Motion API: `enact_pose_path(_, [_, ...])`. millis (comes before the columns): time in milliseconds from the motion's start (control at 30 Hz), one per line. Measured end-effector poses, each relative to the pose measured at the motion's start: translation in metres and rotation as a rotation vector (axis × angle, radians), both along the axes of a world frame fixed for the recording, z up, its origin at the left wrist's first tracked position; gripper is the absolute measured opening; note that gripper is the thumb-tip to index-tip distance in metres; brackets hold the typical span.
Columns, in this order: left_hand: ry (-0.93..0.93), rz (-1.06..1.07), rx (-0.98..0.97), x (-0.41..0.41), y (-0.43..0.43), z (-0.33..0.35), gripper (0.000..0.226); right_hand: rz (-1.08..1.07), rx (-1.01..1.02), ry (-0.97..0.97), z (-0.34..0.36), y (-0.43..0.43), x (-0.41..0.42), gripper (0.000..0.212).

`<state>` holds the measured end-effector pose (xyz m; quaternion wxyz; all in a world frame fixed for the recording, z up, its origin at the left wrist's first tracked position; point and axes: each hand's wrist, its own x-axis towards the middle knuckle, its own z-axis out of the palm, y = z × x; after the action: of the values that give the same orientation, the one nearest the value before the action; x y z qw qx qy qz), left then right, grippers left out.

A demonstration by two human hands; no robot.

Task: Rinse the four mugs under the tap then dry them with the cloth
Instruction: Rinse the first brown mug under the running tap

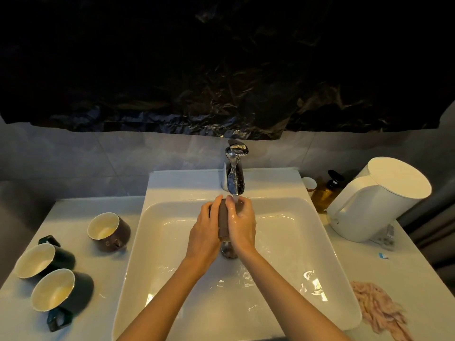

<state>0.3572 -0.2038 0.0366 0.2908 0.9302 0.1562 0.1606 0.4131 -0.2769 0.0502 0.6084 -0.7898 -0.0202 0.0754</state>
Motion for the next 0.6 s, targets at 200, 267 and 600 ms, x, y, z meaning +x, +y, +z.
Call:
enact_pose_path(200, [0.044, -0.024, 0.045, 0.003, 0.002, 0.0, 0.078, 0.074, -0.098, 0.036, 0.011, -0.001, 0.023, 0.025])
enact_pose_path(267, [0.043, -0.007, 0.014, 0.0, -0.001, 0.002, 0.076, 0.063, -0.025, 0.151, 0.015, -0.002, 0.032, 0.031])
enact_pose_path(600, [0.009, 0.039, -0.063, -0.003, 0.001, 0.001, 0.067, 0.092, -0.122, -0.063, 0.0, 0.01, 0.006, 0.027])
